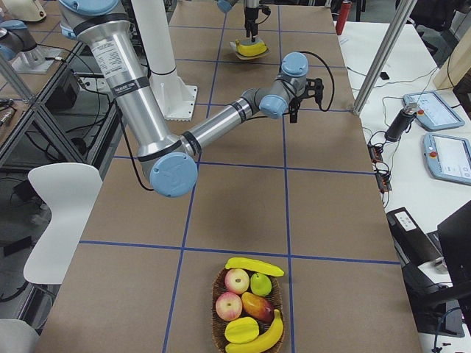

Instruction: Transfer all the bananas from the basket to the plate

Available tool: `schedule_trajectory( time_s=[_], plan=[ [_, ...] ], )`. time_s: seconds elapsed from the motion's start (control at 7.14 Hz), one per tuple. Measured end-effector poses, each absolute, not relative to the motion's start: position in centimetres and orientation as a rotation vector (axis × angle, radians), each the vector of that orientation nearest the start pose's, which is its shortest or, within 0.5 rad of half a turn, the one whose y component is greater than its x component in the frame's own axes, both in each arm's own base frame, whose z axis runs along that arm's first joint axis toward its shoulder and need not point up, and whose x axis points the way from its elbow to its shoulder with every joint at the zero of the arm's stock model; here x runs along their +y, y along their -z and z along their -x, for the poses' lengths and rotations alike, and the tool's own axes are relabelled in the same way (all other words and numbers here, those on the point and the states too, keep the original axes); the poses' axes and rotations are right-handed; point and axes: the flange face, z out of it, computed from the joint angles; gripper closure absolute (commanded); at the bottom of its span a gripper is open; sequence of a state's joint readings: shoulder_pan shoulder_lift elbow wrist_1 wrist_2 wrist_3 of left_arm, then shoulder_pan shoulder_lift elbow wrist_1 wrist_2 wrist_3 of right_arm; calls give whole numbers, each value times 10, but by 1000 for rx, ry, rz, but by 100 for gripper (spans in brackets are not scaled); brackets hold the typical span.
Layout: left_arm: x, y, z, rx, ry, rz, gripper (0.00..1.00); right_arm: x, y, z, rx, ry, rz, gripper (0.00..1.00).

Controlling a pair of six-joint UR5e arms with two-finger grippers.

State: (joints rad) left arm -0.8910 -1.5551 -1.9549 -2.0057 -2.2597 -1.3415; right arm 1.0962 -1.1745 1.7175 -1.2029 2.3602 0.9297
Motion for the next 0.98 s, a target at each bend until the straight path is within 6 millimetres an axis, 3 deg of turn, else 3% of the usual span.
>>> schedule_trajectory(
  time_s=[0.28,0.56,0.7,0.98],
  plan=[
    [-446,-427,-235,903,250,54,0,-586,-387,159,-962,66,-214,1],
    [-470,-400,-241,852,188,4,0,-576,-470,83,-810,197,-188,1],
    [-475,-389,-247,853,175,-6,0,-564,-509,57,-728,260,-166,1],
    [-474,-377,-260,859,153,-10,0,-537,-576,28,-530,356,-105,1]
  ],
)
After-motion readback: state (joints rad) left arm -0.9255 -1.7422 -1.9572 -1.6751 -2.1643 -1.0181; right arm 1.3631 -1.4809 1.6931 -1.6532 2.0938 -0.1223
